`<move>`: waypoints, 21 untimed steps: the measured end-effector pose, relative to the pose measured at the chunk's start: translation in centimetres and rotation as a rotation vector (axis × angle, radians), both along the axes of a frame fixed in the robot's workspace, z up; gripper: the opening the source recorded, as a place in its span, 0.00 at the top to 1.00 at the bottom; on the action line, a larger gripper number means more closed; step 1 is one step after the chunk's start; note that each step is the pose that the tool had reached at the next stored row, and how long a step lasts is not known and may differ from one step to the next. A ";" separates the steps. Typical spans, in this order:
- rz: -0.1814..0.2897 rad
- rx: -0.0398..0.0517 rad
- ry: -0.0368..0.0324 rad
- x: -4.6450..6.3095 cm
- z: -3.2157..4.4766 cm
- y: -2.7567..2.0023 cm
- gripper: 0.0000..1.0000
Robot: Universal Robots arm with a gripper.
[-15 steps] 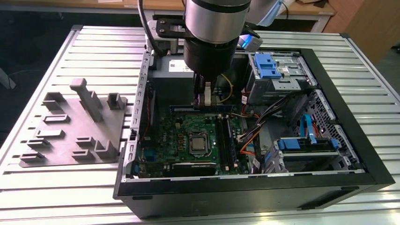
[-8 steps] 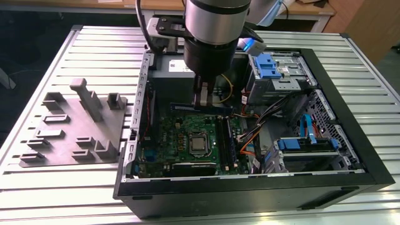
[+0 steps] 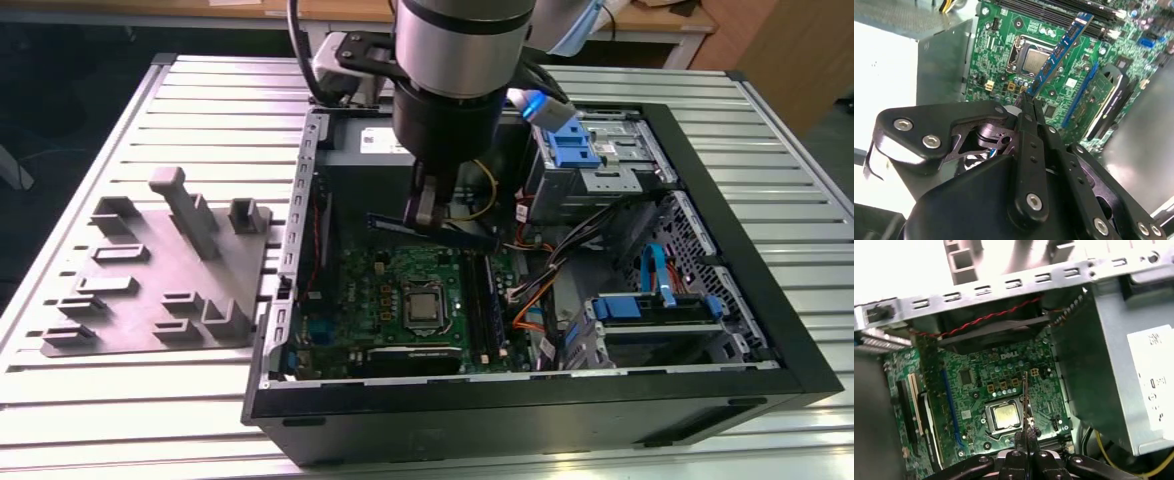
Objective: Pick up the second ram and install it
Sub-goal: 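Insert the second ram into the second slot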
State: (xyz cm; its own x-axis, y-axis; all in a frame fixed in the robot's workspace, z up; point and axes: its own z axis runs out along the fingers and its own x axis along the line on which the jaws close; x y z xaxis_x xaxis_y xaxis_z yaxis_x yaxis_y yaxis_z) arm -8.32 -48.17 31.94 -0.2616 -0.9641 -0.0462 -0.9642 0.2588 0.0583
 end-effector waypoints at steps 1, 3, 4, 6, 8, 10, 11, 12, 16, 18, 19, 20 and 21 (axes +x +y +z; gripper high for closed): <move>-0.018 0.0001 0.0000 0.0 -0.02 0.00 0.88; -0.054 0.0001 -0.0001 0.0 -0.05 0.00 0.88; -0.072 0.0001 0.0000 0.0 -0.06 0.00 0.88; -0.109 0.0000 0.0000 0.0 -0.09 0.00 0.88; -0.145 0.0000 0.0000 0.0 -0.10 0.00 0.88; -0.179 0.0001 -0.0001 0.0 -0.11 0.00 0.88; -0.197 0.0001 -0.0001 0.0 -0.12 0.00 0.88; -0.215 0.0001 -0.0001 0.0 -0.13 0.00 0.88; -0.288 0.0000 -0.0001 0.0 -0.18 0.00 0.88; -0.324 0.0000 -0.0001 0.0 -0.20 0.00 0.88; -0.342 0.0000 0.0000 0.0 -0.21 0.00 0.88; -0.360 0.0000 -0.0001 0.0 -0.23 0.00 0.88; -0.378 0.0000 -0.0001 0.0 -0.24 0.00 0.88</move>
State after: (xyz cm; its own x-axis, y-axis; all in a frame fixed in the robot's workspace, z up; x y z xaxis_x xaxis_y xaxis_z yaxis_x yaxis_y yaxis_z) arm -8.32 -48.17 31.70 -0.5991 -0.7993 -0.0462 -0.8004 0.5966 0.0582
